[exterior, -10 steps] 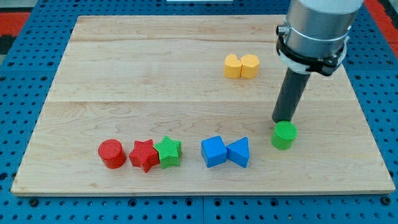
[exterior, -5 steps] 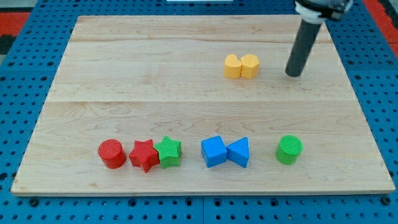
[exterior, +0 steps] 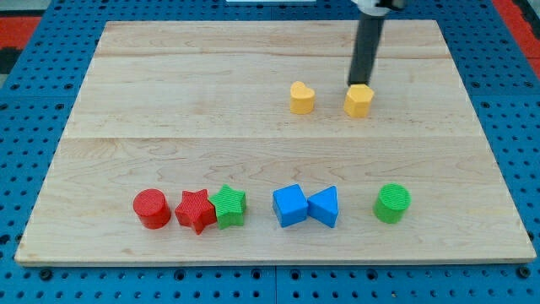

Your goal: Move the yellow hexagon towards the top side of the green circle

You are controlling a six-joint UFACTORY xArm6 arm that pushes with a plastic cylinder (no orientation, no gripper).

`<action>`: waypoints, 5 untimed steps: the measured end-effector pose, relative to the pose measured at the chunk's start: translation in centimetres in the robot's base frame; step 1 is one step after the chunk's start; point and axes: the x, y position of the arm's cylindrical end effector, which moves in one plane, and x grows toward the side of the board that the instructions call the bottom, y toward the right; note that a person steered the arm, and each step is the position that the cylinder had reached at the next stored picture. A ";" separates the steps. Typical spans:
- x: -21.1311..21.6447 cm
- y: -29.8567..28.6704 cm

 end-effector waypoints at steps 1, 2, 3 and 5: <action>1.8 -0.3; 1.8 -4.7; 3.8 -4.2; 3.8 3.6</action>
